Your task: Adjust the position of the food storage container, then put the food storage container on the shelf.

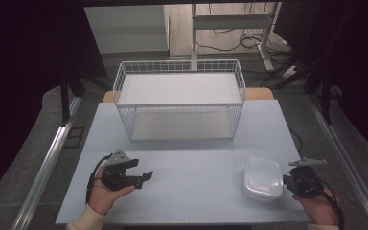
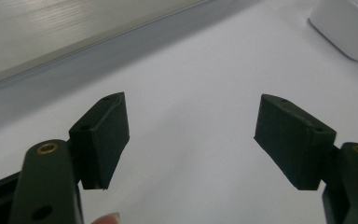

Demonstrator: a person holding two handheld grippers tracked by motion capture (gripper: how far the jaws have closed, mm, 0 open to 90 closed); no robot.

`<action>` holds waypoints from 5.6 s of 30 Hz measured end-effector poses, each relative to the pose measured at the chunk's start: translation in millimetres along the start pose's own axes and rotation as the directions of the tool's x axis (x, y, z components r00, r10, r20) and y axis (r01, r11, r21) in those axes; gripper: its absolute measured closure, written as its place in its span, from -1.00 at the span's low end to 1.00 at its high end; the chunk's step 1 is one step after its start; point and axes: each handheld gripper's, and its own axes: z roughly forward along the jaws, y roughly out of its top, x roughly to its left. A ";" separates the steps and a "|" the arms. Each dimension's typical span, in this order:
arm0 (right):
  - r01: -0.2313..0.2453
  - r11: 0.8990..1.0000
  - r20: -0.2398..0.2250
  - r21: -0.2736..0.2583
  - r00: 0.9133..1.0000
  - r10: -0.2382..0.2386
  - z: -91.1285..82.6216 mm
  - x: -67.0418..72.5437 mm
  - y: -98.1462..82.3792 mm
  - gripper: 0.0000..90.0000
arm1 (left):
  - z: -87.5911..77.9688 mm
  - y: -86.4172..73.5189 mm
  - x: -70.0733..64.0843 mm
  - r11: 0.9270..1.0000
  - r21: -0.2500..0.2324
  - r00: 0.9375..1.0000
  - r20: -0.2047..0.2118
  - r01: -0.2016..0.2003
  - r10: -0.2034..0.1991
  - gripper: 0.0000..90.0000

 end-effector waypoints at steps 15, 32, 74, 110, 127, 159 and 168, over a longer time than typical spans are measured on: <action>0.071 0.997 -0.080 -0.004 0.994 -0.071 13.2 35.2 24.2 0.99 | 0.2 -0.1 0.1 1.000 0.002 1.000 -0.002 0.002 -0.002 -0.43; 0.202 0.979 -0.180 -0.004 0.963 -0.200 31.5 102.8 53.2 0.99 | -7.2 1.4 4.1 1.000 -0.021 1.000 -0.004 0.019 -0.019 -0.43; 0.207 0.966 -0.286 -0.153 0.927 -0.244 17.2 135.4 60.2 0.99 | -12.9 3.3 5.2 0.997 -0.035 0.998 0.021 0.064 -0.063 -0.42; 0.020 0.957 -0.419 -0.290 0.896 -0.146 8.7 120.9 62.0 -0.25 | -10.1 6.9 -2.1 0.991 0.010 0.987 0.091 0.135 -0.135 -0.36; 0.029 0.966 -0.502 -0.257 0.850 -0.159 14.3 147.4 64.3 -0.26 | 13.8 7.4 -11.7 0.972 0.080 0.950 0.208 0.222 -0.234 -0.36; -0.070 0.984 -0.592 -0.164 0.805 -0.042 33.9 168.2 66.3 -0.27 | 42.3 5.0 -22.2 0.941 0.146 0.895 0.293 0.307 -0.337 -0.32; -0.071 0.989 -0.602 -0.129 0.798 -0.021 41.8 173.2 65.1 -0.24 | 45.9 1.1 -18.7 0.924 0.171 0.870 0.314 0.342 -0.380 -0.27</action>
